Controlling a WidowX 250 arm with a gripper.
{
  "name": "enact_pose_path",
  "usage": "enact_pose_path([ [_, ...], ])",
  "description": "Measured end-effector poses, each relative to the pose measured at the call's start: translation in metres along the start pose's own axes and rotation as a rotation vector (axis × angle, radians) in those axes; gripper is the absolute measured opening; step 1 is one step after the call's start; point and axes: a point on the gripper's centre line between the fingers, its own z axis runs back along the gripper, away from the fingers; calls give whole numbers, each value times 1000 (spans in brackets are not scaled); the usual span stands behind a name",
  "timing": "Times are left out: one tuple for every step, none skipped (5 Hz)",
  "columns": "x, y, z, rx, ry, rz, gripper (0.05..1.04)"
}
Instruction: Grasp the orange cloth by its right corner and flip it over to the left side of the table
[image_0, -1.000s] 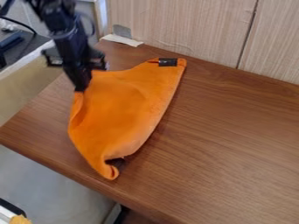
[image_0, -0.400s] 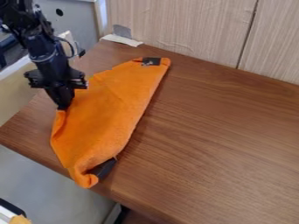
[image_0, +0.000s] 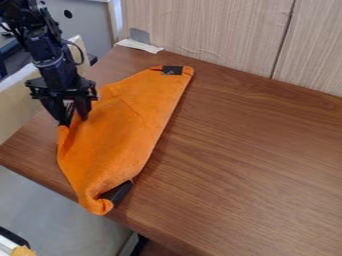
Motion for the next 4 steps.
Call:
enact_pose_path([
  [3,-3,4,-4,-7,-4,1010],
  [2,-5,5,-13,3,-9,1008],
  [3,-5,20,-6,-2,-13,1001],
  [8,-5,45,10,-40,-22,1001],
])
